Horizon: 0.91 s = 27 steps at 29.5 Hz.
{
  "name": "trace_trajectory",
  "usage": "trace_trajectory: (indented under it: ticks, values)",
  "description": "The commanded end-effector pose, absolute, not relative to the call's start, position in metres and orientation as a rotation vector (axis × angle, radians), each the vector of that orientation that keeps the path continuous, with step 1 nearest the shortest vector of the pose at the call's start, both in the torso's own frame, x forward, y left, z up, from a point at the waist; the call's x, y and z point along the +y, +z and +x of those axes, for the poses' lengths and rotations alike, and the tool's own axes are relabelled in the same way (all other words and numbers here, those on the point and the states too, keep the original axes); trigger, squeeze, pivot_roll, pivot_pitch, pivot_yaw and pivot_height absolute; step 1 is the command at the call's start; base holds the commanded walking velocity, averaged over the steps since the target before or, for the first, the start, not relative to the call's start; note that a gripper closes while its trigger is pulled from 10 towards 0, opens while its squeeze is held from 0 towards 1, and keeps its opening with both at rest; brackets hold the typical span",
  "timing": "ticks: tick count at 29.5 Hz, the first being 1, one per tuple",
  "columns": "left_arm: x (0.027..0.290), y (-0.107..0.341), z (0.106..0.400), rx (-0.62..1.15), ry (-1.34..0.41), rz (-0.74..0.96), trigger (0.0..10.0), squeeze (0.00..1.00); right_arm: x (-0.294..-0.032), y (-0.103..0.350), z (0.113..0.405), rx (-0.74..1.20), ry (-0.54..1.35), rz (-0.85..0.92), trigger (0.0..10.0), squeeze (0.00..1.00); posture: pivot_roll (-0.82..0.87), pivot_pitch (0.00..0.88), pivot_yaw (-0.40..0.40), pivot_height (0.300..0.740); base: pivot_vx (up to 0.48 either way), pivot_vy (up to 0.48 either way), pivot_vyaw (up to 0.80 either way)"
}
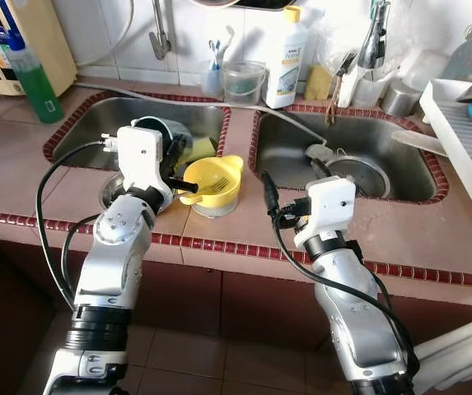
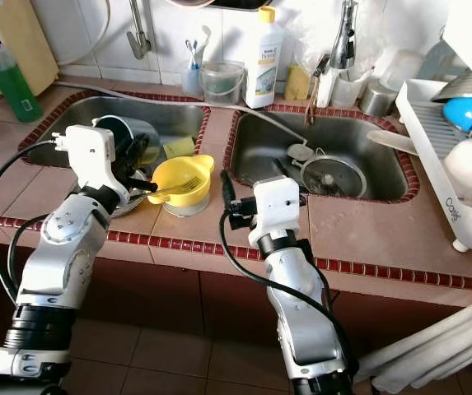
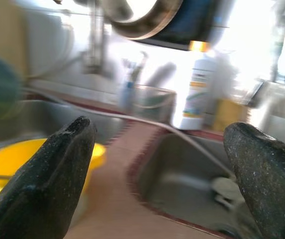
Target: Kitchen organization
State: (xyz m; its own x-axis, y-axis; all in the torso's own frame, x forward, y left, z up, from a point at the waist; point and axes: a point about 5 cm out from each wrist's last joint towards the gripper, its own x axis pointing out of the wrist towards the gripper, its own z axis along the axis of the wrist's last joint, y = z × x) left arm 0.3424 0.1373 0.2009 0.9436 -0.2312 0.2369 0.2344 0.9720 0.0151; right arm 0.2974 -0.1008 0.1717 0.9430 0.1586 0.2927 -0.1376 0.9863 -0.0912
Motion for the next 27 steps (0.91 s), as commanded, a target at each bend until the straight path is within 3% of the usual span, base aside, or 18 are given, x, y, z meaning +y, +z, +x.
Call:
trace_trajectory:
  ticks: [1, 11, 27]
  values:
    - [0.14, 0.199, 0.34, -0.258, -0.212, -0.009, 10.0, 0.0, -0.11, 0.173, 0.302, -0.314, 0.081, -0.072, 10.0, 0.0, -0.18, 0.0, 0.002, 0.74, 0.0, 0.0, 0.0]
    - [0.153, 0.18, 0.339, -0.247, -0.148, -0.074, 10.0, 0.0, -0.125, 0.167, 0.311, -0.325, -0.038, -0.106, 10.0, 0.0, -0.22, 0.0, -0.004, 0.74, 0.0, 0.0, 0.0]
    - [0.159, 0.163, 0.317, -0.282, -0.143, -0.088, 10.0, 0.0, -0.12, 0.152, 0.298, -0.379, 0.018, -0.136, 10.0, 0.0, -0.21, 0.0, -0.004, 0.74, 0.0, 0.0, 0.0]
